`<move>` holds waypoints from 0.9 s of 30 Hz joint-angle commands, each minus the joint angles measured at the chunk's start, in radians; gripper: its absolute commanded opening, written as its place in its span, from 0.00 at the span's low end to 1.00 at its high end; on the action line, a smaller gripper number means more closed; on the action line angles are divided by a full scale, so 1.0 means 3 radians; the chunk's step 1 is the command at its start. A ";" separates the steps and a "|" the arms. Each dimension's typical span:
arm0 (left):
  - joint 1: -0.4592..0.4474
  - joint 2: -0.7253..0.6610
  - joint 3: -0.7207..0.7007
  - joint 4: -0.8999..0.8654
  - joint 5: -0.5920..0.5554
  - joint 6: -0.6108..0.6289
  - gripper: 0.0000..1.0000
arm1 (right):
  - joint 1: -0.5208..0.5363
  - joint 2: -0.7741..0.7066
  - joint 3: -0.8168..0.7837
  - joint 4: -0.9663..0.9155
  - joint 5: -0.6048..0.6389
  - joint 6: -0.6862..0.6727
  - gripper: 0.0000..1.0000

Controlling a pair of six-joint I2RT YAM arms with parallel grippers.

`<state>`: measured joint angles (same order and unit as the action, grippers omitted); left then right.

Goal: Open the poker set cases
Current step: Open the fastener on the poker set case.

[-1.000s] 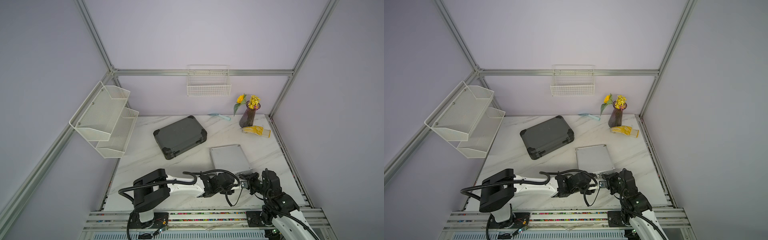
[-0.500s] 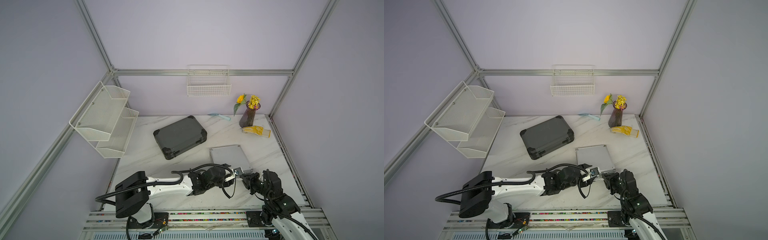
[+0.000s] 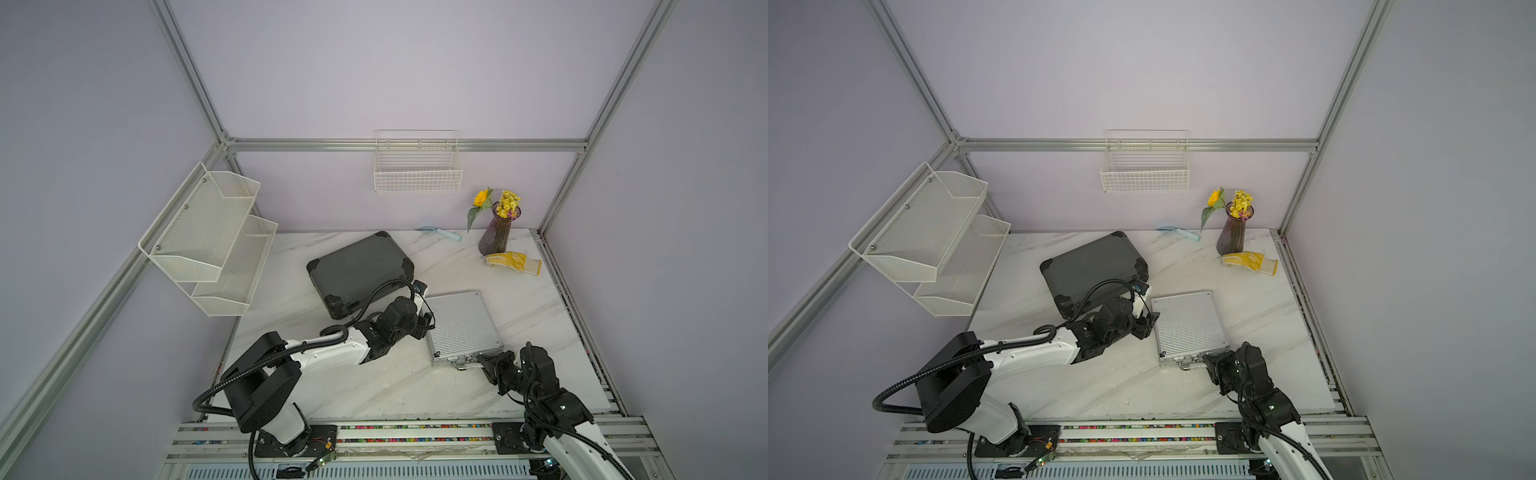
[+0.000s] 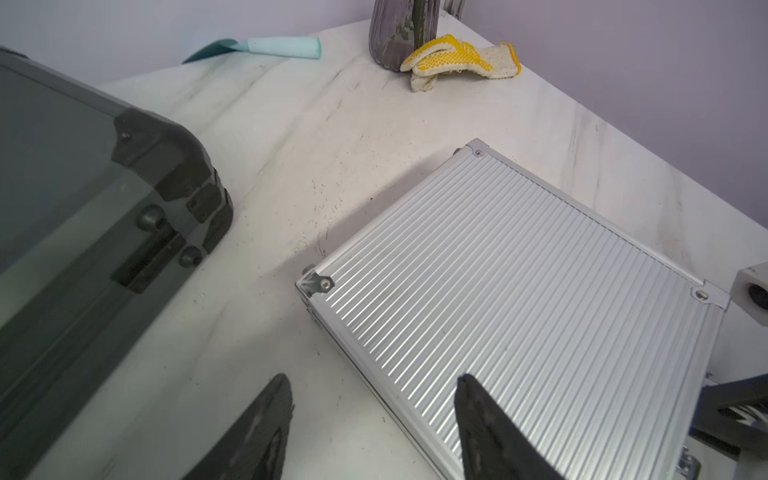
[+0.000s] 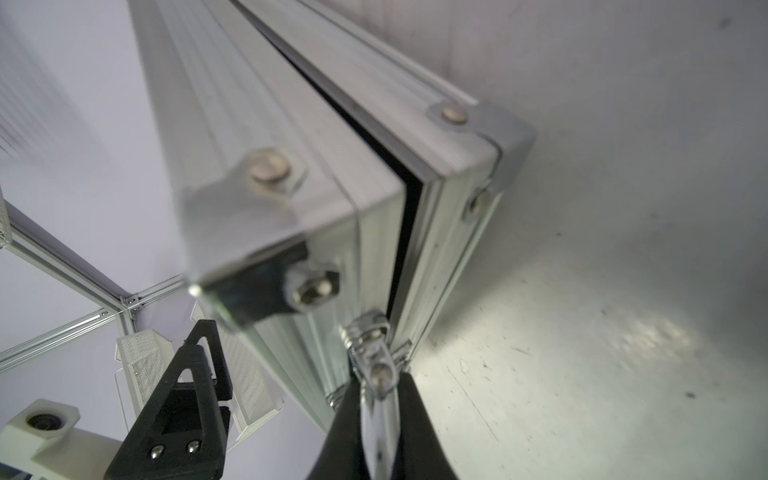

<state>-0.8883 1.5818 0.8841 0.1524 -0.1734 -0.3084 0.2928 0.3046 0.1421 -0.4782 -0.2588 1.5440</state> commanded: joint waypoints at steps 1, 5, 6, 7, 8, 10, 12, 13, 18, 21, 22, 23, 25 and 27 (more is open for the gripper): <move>0.0041 0.0164 0.0009 0.0134 0.0310 -0.0375 0.64 | 0.0007 0.0015 -0.0085 0.0283 0.0075 0.0135 0.00; 0.0079 0.0337 0.0117 0.0150 0.0473 -0.0465 0.64 | 0.0010 0.0057 -0.0128 0.0335 0.0065 0.0151 0.00; 0.0094 0.0376 0.0140 0.0153 0.0509 -0.0493 0.64 | 0.0010 0.0072 -0.0136 0.0350 0.0059 0.0151 0.00; 0.0115 0.0422 0.0160 0.0153 0.0554 -0.0540 0.64 | 0.0010 0.0091 -0.0145 0.0360 0.0053 0.0147 0.00; 0.0139 0.0470 0.0179 0.0157 0.0600 -0.0591 0.64 | 0.0010 0.0108 -0.0150 0.0362 0.0054 0.0146 0.00; 0.0180 0.0537 0.0201 0.0191 0.0720 -0.0666 0.64 | 0.0006 0.0134 -0.0156 0.0376 0.0051 0.0140 0.00; 0.0219 0.0600 0.0213 0.0255 0.0867 -0.0727 0.64 | 0.0009 0.0150 -0.0158 0.0392 0.0052 0.0140 0.00; 0.0240 0.0627 0.0213 0.0315 0.0937 -0.0752 0.64 | 0.0008 0.0154 -0.0157 0.0392 0.0052 0.0140 0.00; 0.0285 0.0808 0.0294 0.0537 0.1300 -0.0897 0.63 | 0.0009 0.0108 -0.0164 0.0274 0.0058 0.0135 0.00; 0.0282 0.0978 0.0432 0.0543 0.1453 -0.0998 0.62 | 0.0007 0.0060 -0.0196 0.0267 0.0065 0.0173 0.00; 0.0286 0.1025 0.0471 0.0554 0.1490 -0.1037 0.61 | 0.0006 0.0050 -0.0202 0.0278 0.0065 0.0177 0.00; 0.0287 0.1075 0.0503 0.0561 0.1523 -0.1072 0.61 | 0.0009 0.0046 -0.0208 0.0280 0.0059 0.0186 0.00; 0.0287 0.1140 0.0548 0.0584 0.1561 -0.1126 0.60 | 0.0009 0.0054 -0.0202 0.0271 0.0050 0.0184 0.00; 0.0287 0.1185 0.0574 0.0618 0.1570 -0.1157 0.60 | 0.0005 0.0068 -0.0199 0.0252 0.0041 0.0165 0.00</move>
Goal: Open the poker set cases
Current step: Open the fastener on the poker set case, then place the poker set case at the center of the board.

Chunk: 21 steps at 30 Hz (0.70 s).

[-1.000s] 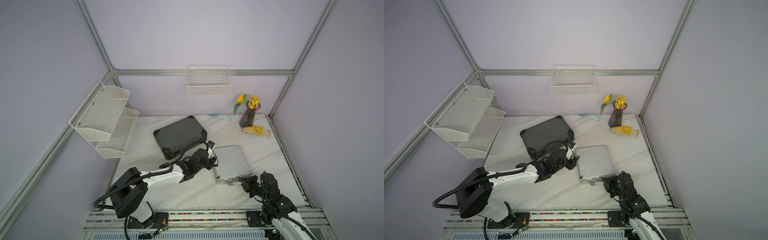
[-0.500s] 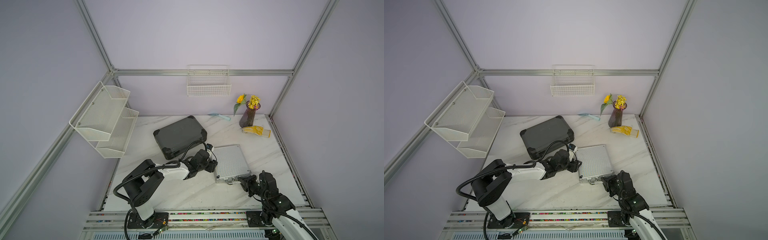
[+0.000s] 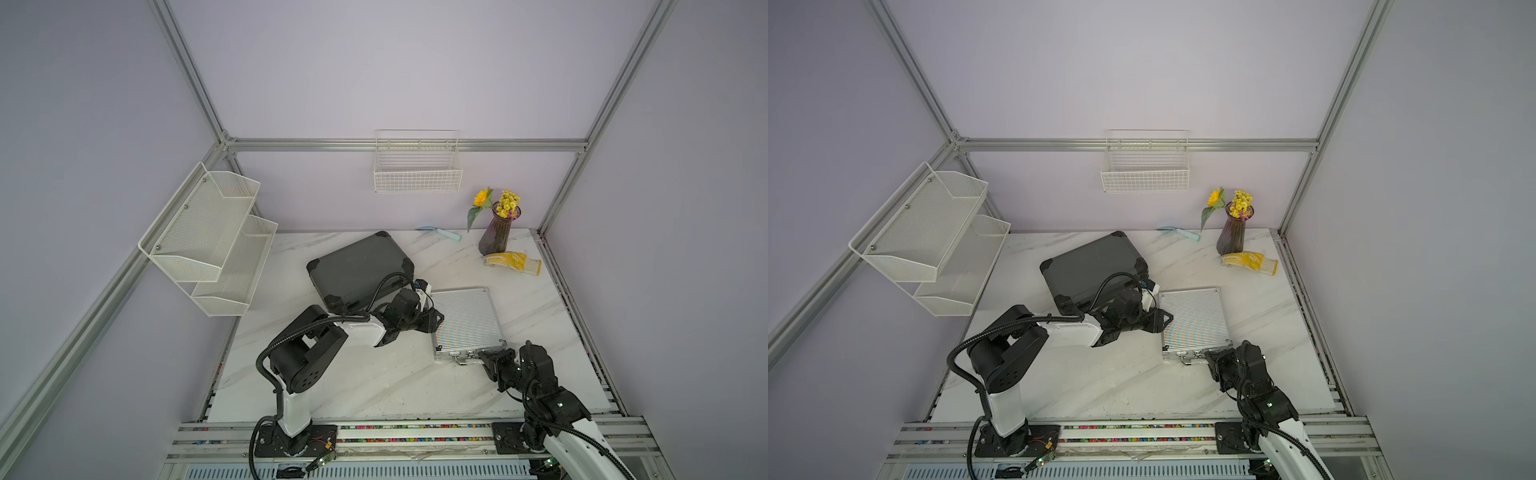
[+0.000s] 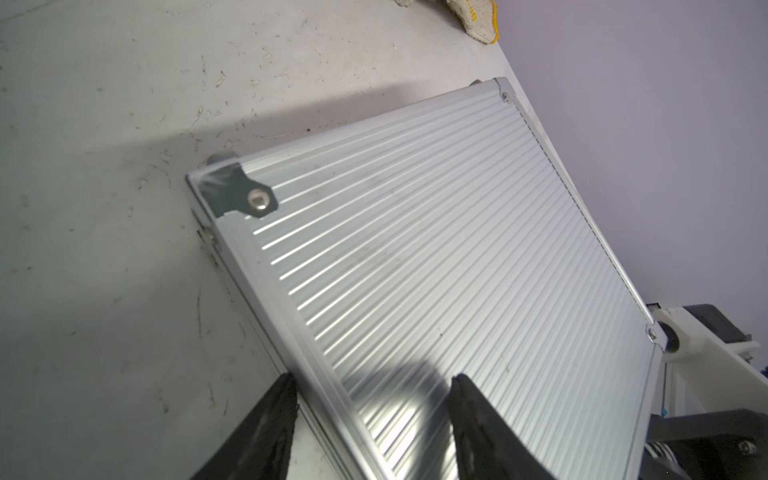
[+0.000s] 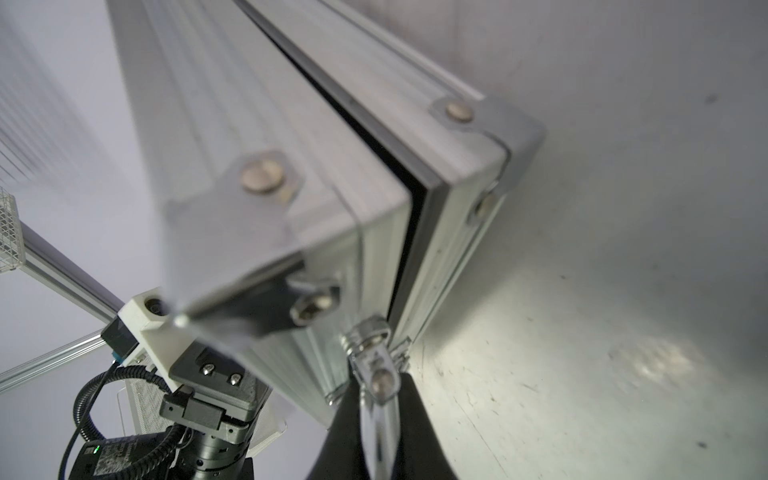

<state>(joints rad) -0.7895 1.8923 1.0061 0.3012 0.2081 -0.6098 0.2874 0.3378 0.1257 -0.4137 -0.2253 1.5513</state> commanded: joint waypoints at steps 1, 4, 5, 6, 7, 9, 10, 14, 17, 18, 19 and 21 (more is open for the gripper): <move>-0.0042 0.0179 0.0187 0.0133 0.0301 -0.0163 0.60 | 0.0027 -0.0034 -0.0143 0.0020 -0.0080 0.0137 0.00; -0.0043 0.0239 0.0255 0.0141 0.0316 -0.0195 0.59 | 0.0026 -0.0027 -0.0148 0.0009 -0.0083 0.0132 0.00; -0.0043 0.0255 0.0275 0.0141 0.0319 -0.0211 0.59 | 0.0027 -0.0022 -0.0151 0.0014 -0.0078 0.0132 0.00; -0.0041 0.0263 0.0297 0.0143 0.0319 -0.0224 0.59 | 0.0026 -0.0017 -0.0148 0.0014 -0.0068 0.0137 0.00; -0.0040 0.0273 0.0319 0.0146 0.0311 -0.0236 0.59 | 0.0024 -0.0011 -0.0148 0.0009 -0.0060 0.0137 0.00; -0.0047 0.0283 0.0347 0.0142 0.0286 -0.0253 0.59 | 0.0024 0.0008 -0.0148 0.0009 -0.0047 0.0137 0.00; -0.0043 0.0290 0.0358 0.0142 0.0267 -0.0263 0.59 | 0.0027 0.0014 -0.0148 0.0009 -0.0039 0.0141 0.00; -0.0047 0.0293 0.0367 0.0142 0.0223 -0.0344 0.58 | 0.0028 0.0020 -0.0152 0.0009 -0.0006 0.0152 0.00; -0.0045 0.0269 0.0330 0.0145 0.0162 -0.0393 0.58 | 0.0024 0.0016 -0.0158 -0.0001 0.0007 0.0162 0.00; -0.0046 0.0259 0.0322 0.0144 0.0150 -0.0401 0.58 | 0.0025 0.0014 -0.0163 -0.0002 0.0012 0.0170 0.00; -0.0046 0.0253 0.0306 0.0145 0.0130 -0.0406 0.58 | 0.0022 0.0010 -0.0160 -0.0015 0.0017 0.0189 0.00; -0.0046 0.0222 0.0272 0.0145 0.0095 -0.0421 0.58 | 0.0026 0.0004 -0.0149 -0.0041 0.0027 0.0213 0.00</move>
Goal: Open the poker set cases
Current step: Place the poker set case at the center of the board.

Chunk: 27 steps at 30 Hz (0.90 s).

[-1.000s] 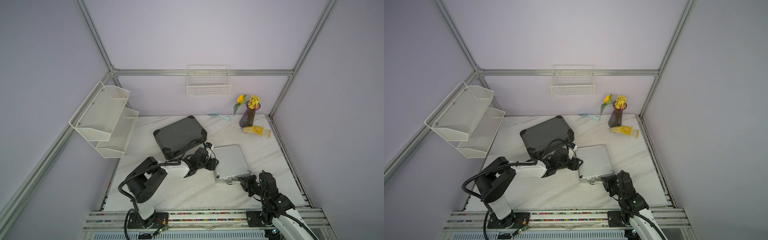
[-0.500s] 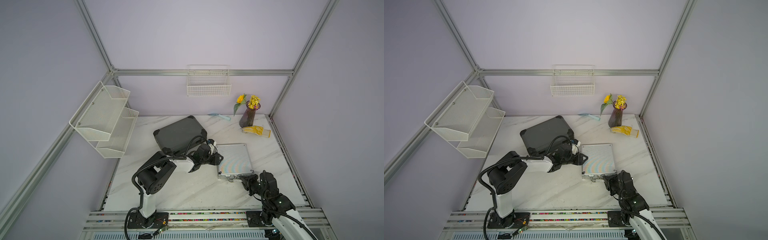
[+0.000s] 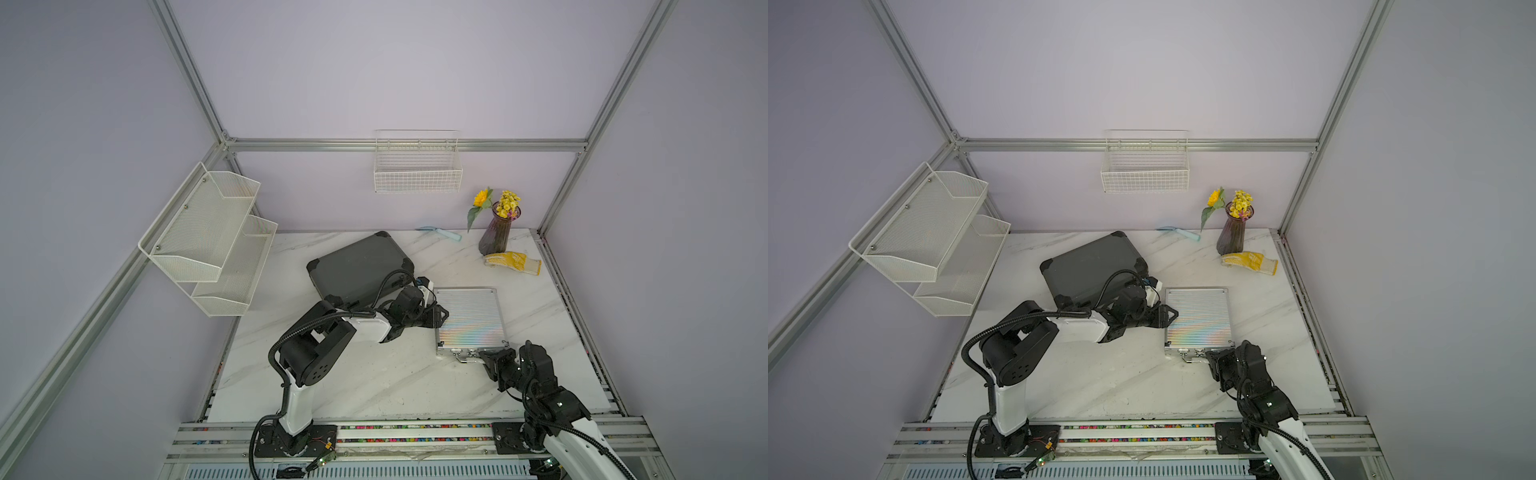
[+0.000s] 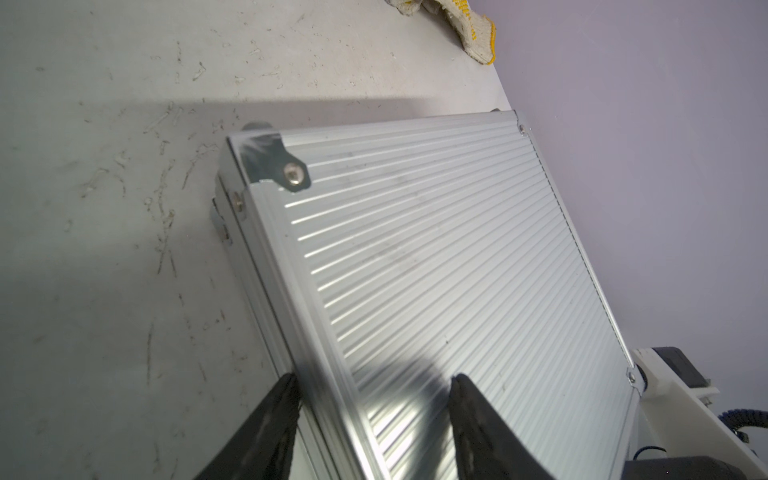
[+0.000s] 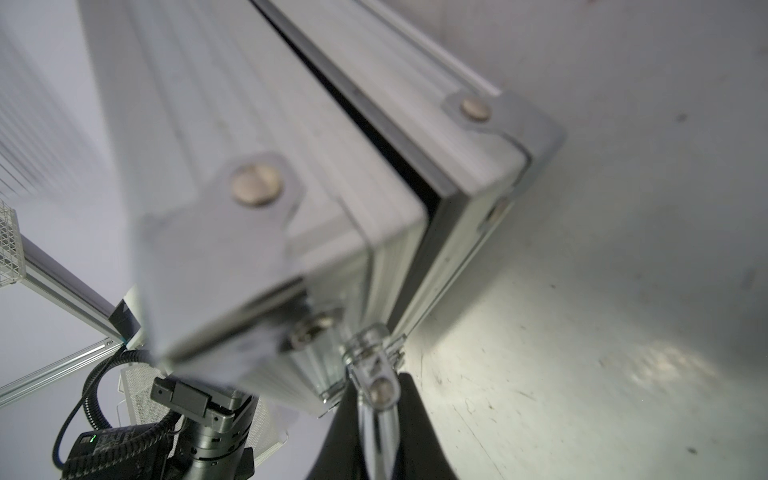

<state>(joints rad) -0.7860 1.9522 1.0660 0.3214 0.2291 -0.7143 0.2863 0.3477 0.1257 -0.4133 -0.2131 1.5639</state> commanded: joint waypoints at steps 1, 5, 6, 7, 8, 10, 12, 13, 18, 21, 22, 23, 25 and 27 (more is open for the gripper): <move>-0.0059 0.0007 0.0057 0.0077 0.0007 -0.0075 0.58 | 0.0031 -0.0034 -0.0148 -0.0049 -0.0006 0.0172 0.00; -0.0055 -0.0038 0.0017 0.0074 -0.0041 -0.0069 0.58 | 0.0031 -0.0063 -0.0144 -0.0054 -0.0011 0.0176 0.00; -0.0054 -0.0044 0.0016 0.0077 -0.0047 -0.0061 0.58 | 0.0030 -0.0074 -0.0143 -0.0059 -0.0011 0.0177 0.01; -0.0056 -0.0044 0.0016 0.0074 -0.0043 -0.0058 0.58 | 0.0032 -0.0087 -0.0138 -0.0069 -0.0006 0.0177 0.01; -0.0059 -0.0042 0.0020 0.0076 -0.0045 -0.0058 0.58 | 0.0028 -0.0099 -0.0140 -0.0080 -0.0001 0.0182 0.02; -0.0059 -0.0044 0.0031 0.0077 -0.0038 -0.0063 0.59 | 0.0029 -0.0120 -0.0137 -0.0105 -0.0001 0.0188 0.03; -0.0054 -0.0040 0.0041 0.0078 -0.0032 -0.0063 0.58 | 0.0027 -0.0139 -0.0138 -0.0135 0.0003 0.0192 0.04; -0.0059 -0.0044 0.0043 0.0074 -0.0033 -0.0064 0.59 | 0.0029 -0.0146 -0.0138 -0.0151 0.0007 0.0197 0.04; -0.0056 -0.0073 0.0025 0.0075 -0.0043 -0.0063 0.58 | 0.0029 -0.0172 -0.0131 -0.0151 0.0021 0.0207 0.05; -0.0057 -0.0085 0.0019 0.0075 -0.0050 -0.0063 0.58 | 0.0029 -0.0166 -0.0117 -0.0272 0.0033 0.0206 0.08; -0.0059 -0.0082 0.0016 0.0075 -0.0052 -0.0063 0.58 | 0.0031 -0.0165 -0.0112 -0.0275 0.0035 0.0205 0.09; -0.0058 -0.0085 0.0016 0.0076 -0.0055 -0.0063 0.58 | 0.0032 -0.0172 -0.0111 -0.0284 0.0035 0.0207 0.10; -0.0060 -0.0081 0.0010 0.0078 -0.0059 -0.0063 0.58 | 0.0031 -0.0172 -0.0105 -0.0286 0.0033 0.0212 0.11; -0.0059 -0.0082 0.0004 0.0078 -0.0058 -0.0078 0.59 | 0.0031 -0.0168 -0.0097 -0.0294 0.0034 0.0207 0.13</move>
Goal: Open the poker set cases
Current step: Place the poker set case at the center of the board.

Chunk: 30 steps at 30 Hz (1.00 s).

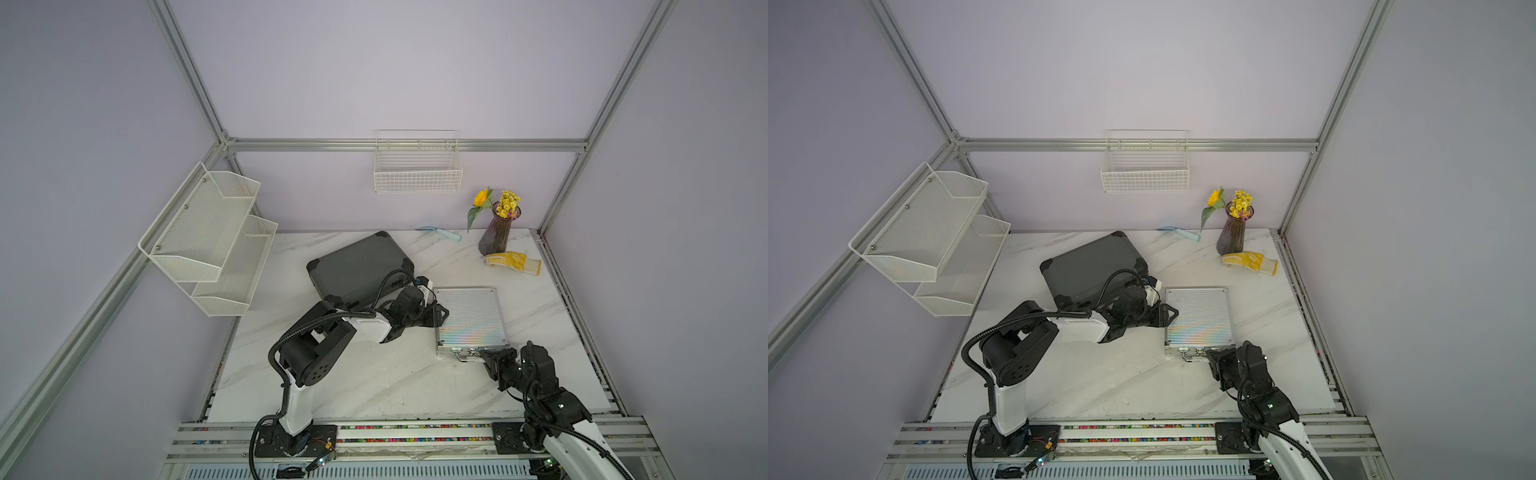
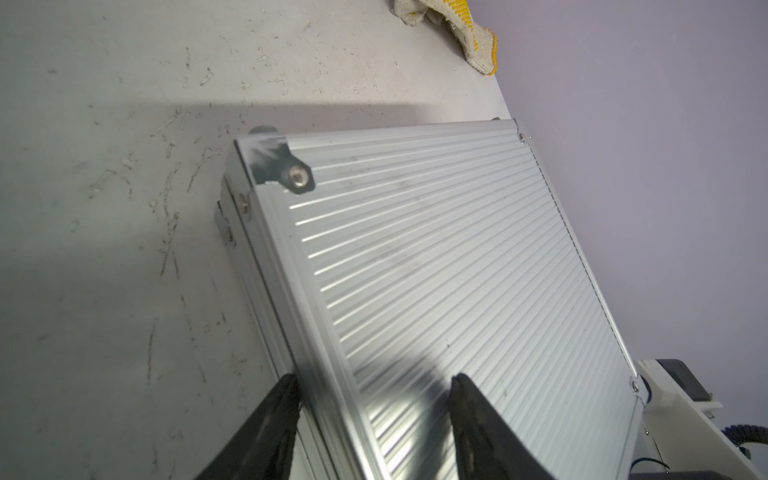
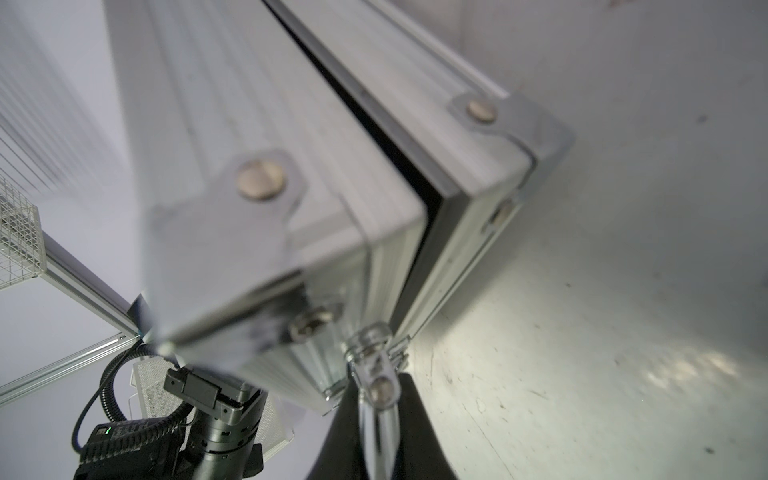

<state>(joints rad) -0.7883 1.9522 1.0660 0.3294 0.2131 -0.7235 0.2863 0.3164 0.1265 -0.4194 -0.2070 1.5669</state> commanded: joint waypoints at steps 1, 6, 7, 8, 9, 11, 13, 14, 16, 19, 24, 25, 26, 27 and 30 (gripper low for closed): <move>-0.0050 -0.0082 0.0004 0.0049 -0.0006 -0.0053 0.58 | 0.0031 -0.0063 -0.0092 -0.0288 0.0015 0.0197 0.14; -0.0048 -0.0086 -0.0001 0.0050 -0.0012 -0.0059 0.58 | 0.0030 -0.0073 -0.0073 -0.0346 0.0024 0.0195 0.30; -0.0051 -0.0090 -0.0006 0.0048 -0.0023 -0.0062 0.58 | 0.0032 -0.0078 -0.0074 -0.0352 0.0021 0.0199 0.31; -0.0050 -0.0096 -0.0010 0.0049 -0.0028 -0.0065 0.58 | 0.0032 -0.0081 -0.0069 -0.0368 0.0034 0.0202 0.32; -0.0045 -0.0096 -0.0013 0.0047 -0.0030 -0.0063 0.58 | 0.0031 -0.0083 -0.0064 -0.0383 0.0040 0.0207 0.39; -0.0049 -0.0099 -0.0018 0.0047 -0.0030 -0.0068 0.59 | 0.0032 -0.0083 -0.0054 -0.0392 0.0044 0.0202 0.40; -0.0051 -0.0105 -0.0028 0.0051 -0.0020 -0.0078 0.59 | 0.0027 -0.0083 -0.0053 -0.0382 0.0051 0.0205 0.40; -0.0047 -0.0112 -0.0038 0.0051 -0.0021 -0.0079 0.59 | 0.0028 -0.0083 -0.0053 -0.0377 0.0056 0.0207 0.40; -0.0046 -0.0130 -0.0060 0.0047 -0.0033 -0.0079 0.58 | 0.0029 -0.0088 -0.0041 -0.0371 0.0068 0.0205 0.40; -0.0046 -0.0169 -0.0078 0.0050 -0.0034 -0.0052 0.59 | 0.0029 -0.0093 -0.0009 -0.0366 0.0106 0.0205 0.40; -0.0047 -0.0222 -0.0087 0.0041 0.0007 -0.0047 0.58 | 0.0030 -0.0059 0.0071 -0.0356 0.0157 0.0179 0.40; -0.0047 -0.0228 -0.0090 0.0042 0.0024 -0.0048 0.58 | 0.0028 -0.0044 0.0090 -0.0352 0.0162 0.0169 0.41; -0.0047 -0.0238 -0.0091 0.0039 0.0037 -0.0048 0.59 | 0.0029 -0.0024 0.0109 -0.0351 0.0166 0.0164 0.44; -0.0047 -0.0251 -0.0096 0.0041 0.0051 -0.0048 0.58 | 0.0032 -0.0008 0.0128 -0.0351 0.0171 0.0159 0.45; -0.0049 -0.0277 -0.0111 0.0042 0.0062 -0.0048 0.58 | 0.0032 0.0051 0.0175 -0.0297 0.0173 0.0146 0.51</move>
<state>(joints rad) -0.7948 1.9507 1.0615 0.3202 0.2100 -0.7399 0.2909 0.3187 0.1440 -0.4805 -0.1905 1.5505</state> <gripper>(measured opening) 0.584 0.498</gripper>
